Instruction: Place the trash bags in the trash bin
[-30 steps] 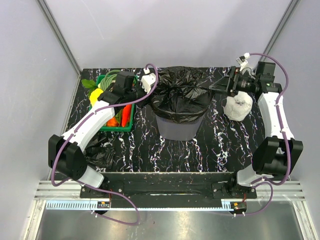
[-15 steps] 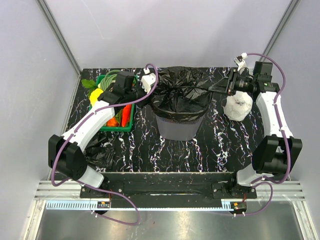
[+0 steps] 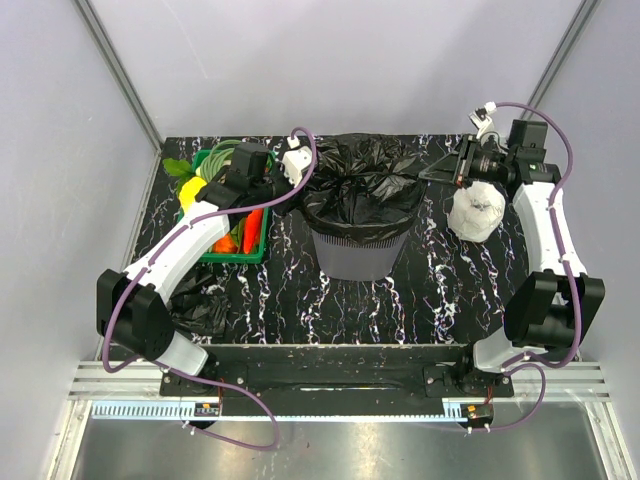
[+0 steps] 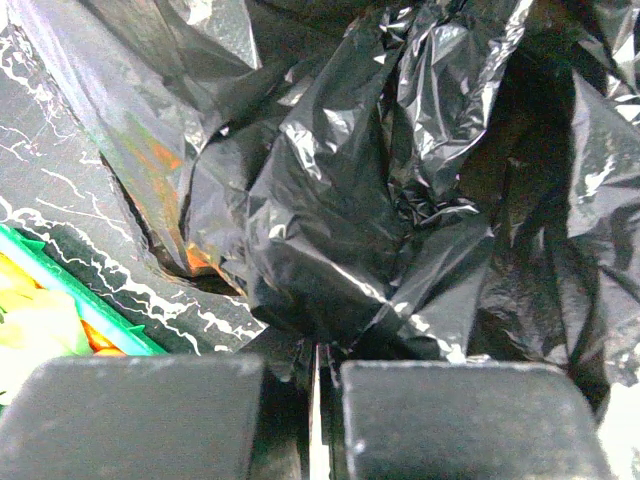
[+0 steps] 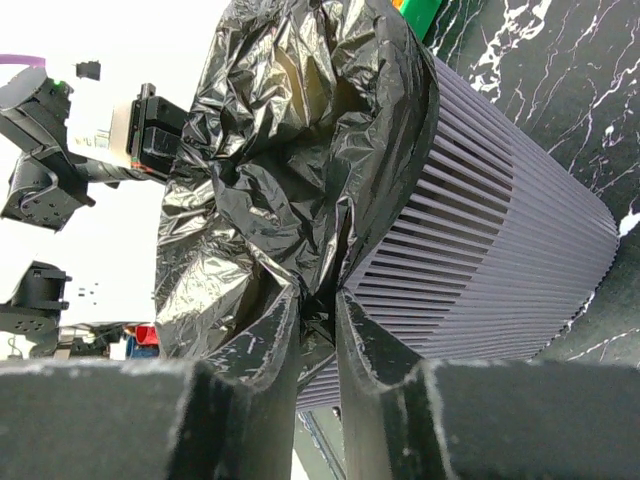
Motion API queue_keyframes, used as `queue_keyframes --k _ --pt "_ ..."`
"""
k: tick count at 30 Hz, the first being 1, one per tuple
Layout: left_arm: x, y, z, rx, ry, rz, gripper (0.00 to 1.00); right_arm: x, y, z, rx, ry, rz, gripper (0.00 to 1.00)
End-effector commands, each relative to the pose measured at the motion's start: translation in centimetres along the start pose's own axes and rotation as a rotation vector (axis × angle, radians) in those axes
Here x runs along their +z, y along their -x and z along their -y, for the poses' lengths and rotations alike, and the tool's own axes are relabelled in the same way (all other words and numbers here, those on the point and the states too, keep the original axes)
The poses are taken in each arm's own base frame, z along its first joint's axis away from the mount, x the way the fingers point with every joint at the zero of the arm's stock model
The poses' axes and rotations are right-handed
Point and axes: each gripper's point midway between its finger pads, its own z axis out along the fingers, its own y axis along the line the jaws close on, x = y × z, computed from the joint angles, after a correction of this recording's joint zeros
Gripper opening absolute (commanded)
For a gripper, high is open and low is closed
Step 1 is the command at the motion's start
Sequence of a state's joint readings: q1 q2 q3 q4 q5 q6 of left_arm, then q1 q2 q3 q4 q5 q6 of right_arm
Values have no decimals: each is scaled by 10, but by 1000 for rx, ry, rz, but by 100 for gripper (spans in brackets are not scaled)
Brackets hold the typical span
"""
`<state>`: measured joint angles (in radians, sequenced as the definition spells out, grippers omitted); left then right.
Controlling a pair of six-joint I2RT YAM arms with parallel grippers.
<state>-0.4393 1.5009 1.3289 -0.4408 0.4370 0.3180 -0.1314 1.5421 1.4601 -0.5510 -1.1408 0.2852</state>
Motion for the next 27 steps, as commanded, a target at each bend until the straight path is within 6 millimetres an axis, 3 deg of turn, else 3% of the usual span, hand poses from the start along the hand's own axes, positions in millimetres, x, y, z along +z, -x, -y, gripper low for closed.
queue_keyframes --k 1,17,27 --pt "-12 28 -3 54 22 72 0 -5 15 -24 -86 21 30 21" --pt "-14 25 -3 61 25 67 0 -10 17 -30 -127 -1 44 9" --pt "-16 26 -3 65 31 71 0 -20 21 -42 -154 9 64 10"
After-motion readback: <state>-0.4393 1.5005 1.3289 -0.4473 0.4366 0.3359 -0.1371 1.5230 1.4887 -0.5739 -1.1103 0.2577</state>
